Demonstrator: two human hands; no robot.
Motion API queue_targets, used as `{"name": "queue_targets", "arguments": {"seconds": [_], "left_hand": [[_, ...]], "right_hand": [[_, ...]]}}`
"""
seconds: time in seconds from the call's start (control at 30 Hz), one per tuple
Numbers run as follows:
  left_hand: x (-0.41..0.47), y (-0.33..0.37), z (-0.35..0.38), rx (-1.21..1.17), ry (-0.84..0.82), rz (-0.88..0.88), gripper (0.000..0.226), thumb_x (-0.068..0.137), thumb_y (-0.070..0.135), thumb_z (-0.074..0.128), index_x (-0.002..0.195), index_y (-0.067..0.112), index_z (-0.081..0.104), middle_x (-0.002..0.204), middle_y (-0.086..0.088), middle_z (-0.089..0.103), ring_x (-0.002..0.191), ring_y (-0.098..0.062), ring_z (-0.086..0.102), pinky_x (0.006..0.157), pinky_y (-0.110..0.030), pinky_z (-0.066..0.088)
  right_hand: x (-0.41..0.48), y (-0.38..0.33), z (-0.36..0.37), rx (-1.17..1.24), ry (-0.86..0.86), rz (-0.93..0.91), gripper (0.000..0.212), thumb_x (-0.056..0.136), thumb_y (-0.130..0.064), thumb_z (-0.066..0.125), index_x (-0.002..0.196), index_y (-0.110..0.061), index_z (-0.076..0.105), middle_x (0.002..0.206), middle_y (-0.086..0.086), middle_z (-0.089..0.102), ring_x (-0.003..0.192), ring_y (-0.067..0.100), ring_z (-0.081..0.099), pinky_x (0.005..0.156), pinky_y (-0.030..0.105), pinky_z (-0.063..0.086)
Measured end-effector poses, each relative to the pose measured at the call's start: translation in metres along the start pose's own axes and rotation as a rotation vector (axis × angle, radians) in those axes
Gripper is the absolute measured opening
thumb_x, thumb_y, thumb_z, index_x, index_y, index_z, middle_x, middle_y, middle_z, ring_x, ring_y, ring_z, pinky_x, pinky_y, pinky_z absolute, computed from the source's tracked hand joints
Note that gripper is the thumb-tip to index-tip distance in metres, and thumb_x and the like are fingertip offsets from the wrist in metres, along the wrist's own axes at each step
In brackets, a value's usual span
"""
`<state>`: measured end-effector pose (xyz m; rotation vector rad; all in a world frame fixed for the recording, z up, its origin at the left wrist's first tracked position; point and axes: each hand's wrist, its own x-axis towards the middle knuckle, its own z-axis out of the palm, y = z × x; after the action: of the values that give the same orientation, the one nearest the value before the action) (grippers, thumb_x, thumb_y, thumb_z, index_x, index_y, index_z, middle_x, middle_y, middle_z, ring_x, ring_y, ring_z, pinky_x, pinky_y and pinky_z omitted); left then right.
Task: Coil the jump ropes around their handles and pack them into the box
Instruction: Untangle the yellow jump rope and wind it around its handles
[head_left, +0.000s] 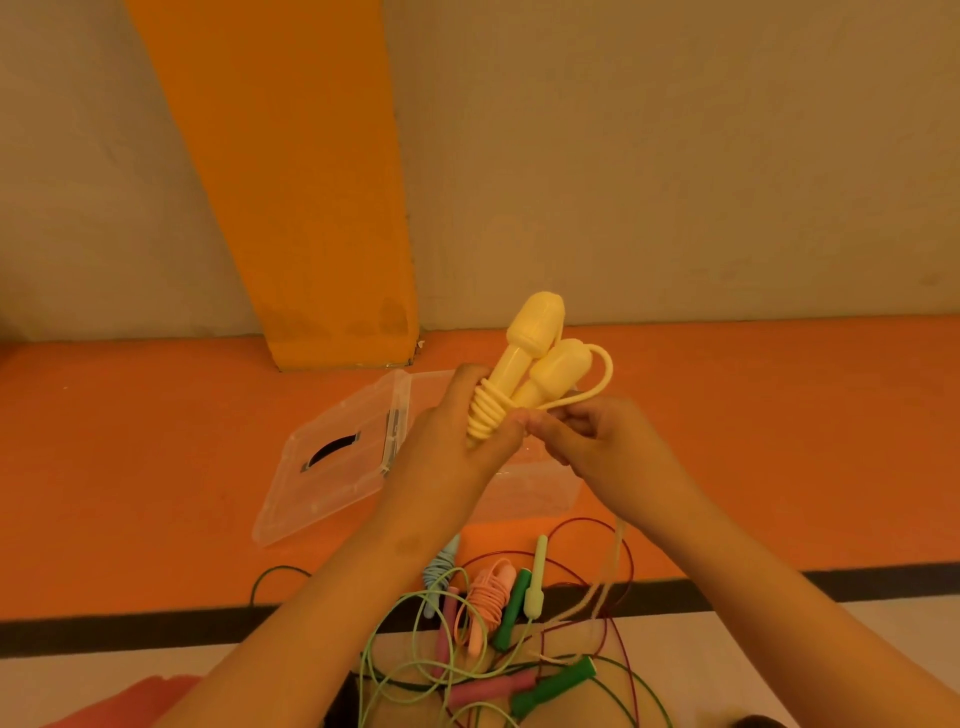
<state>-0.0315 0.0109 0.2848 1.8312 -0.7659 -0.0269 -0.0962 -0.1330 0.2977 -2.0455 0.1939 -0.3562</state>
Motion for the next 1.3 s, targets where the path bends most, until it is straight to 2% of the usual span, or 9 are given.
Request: {"name": "queue_targets", "arguments": {"seconds": [0.13, 0.27, 0.4, 0.5, 0.63, 0.8, 0.97, 1.2, 1.3], "left_hand": [[0.002, 0.002, 0.002, -0.048, 0.078, -0.051, 0.024, 0.087, 0.041, 0.064, 0.101, 0.023, 0.055, 0.081, 0.004, 0.061, 0.071, -0.017, 0.058, 0.063, -0.047, 0.047], [0.009, -0.009, -0.007, -0.018, 0.140, -0.116, 0.016, 0.088, 0.033, 0.062, 0.092, 0.020, 0.053, 0.081, -0.008, 0.066, 0.064, -0.022, 0.057, 0.055, -0.039, 0.043], [0.014, -0.022, -0.020, 0.095, 0.121, -0.182, 0.015, 0.089, 0.033, 0.061, 0.089, 0.029, 0.047, 0.079, -0.005, 0.065, 0.060, -0.019, 0.053, 0.054, -0.035, 0.039], [0.011, -0.029, -0.022, 0.212, 0.006, -0.197, 0.017, 0.088, 0.037, 0.062, 0.094, 0.026, 0.050, 0.076, 0.000, 0.062, 0.062, -0.021, 0.056, 0.057, -0.038, 0.043], [0.000, -0.022, -0.013, 0.431, -0.357, -0.211, 0.031, 0.085, 0.049, 0.063, 0.102, 0.029, 0.047, 0.080, 0.005, 0.060, 0.073, -0.018, 0.060, 0.060, -0.034, 0.044], [-0.009, -0.017, -0.009, 0.664, -0.561, -0.163, 0.066, 0.073, 0.076, 0.055, 0.127, 0.040, 0.043, 0.102, 0.008, 0.064, 0.091, -0.013, 0.060, 0.077, -0.035, 0.051], [-0.008, -0.014, -0.009, 0.477, -0.497, -0.130, 0.046, 0.077, 0.071, 0.055, 0.118, 0.051, 0.049, 0.099, 0.016, 0.065, 0.089, -0.006, 0.060, 0.075, -0.035, 0.050], [-0.006, -0.013, -0.017, 0.369, -0.670, -0.166, 0.026, 0.087, 0.051, 0.060, 0.112, 0.046, 0.054, 0.088, 0.014, 0.064, 0.084, -0.009, 0.064, 0.074, -0.033, 0.051], [-0.005, -0.008, -0.023, 0.185, -0.732, -0.227, 0.032, 0.089, 0.033, 0.065, 0.121, 0.031, 0.059, 0.084, 0.009, 0.065, 0.061, 0.003, 0.060, 0.056, -0.018, 0.047]], "right_hand": [[0.004, 0.005, -0.001, -0.075, -0.005, 0.063, 0.050, 0.078, -0.056, 0.059, 0.073, -0.007, 0.065, 0.054, 0.004, 0.050, 0.044, 0.007, 0.039, 0.049, 0.025, 0.032], [0.001, 0.011, -0.005, -0.278, -0.184, 0.165, 0.031, 0.087, -0.042, 0.062, 0.083, -0.012, 0.063, 0.060, -0.001, 0.057, 0.045, 0.007, 0.052, 0.053, 0.030, 0.045], [-0.002, 0.016, -0.012, -0.453, -0.117, 0.080, 0.015, 0.089, -0.036, 0.063, 0.086, -0.021, 0.064, 0.064, -0.003, 0.057, 0.056, 0.011, 0.054, 0.055, 0.025, 0.041], [-0.004, 0.012, -0.018, -0.462, -0.052, -0.097, 0.011, 0.088, -0.031, 0.064, 0.087, -0.020, 0.065, 0.062, -0.009, 0.053, 0.056, 0.006, 0.048, 0.055, 0.014, 0.030], [-0.003, 0.010, -0.017, -0.512, -0.066, -0.387, 0.014, 0.091, -0.029, 0.060, 0.092, -0.016, 0.066, 0.082, -0.011, 0.056, 0.068, 0.007, 0.052, 0.060, 0.034, 0.046], [-0.003, 0.014, -0.004, -0.537, -0.204, -0.496, 0.018, 0.083, -0.029, 0.059, 0.088, -0.013, 0.067, 0.081, -0.008, 0.057, 0.074, -0.005, 0.040, 0.065, 0.023, 0.038], [-0.002, 0.006, 0.001, -0.377, -0.243, -0.436, 0.037, 0.083, -0.044, 0.052, 0.084, -0.011, 0.067, 0.077, -0.014, 0.049, 0.072, -0.006, 0.047, 0.062, 0.016, 0.036], [0.001, 0.001, -0.004, -0.264, -0.262, -0.269, 0.013, 0.077, -0.026, 0.077, 0.085, -0.018, 0.070, 0.074, -0.004, 0.063, 0.065, 0.006, 0.052, 0.058, 0.017, 0.038], [0.001, -0.002, -0.010, -0.261, -0.256, -0.233, 0.021, 0.072, -0.037, 0.077, 0.085, -0.024, 0.067, 0.065, -0.008, 0.056, 0.060, 0.003, 0.049, 0.056, 0.016, 0.034]]}}
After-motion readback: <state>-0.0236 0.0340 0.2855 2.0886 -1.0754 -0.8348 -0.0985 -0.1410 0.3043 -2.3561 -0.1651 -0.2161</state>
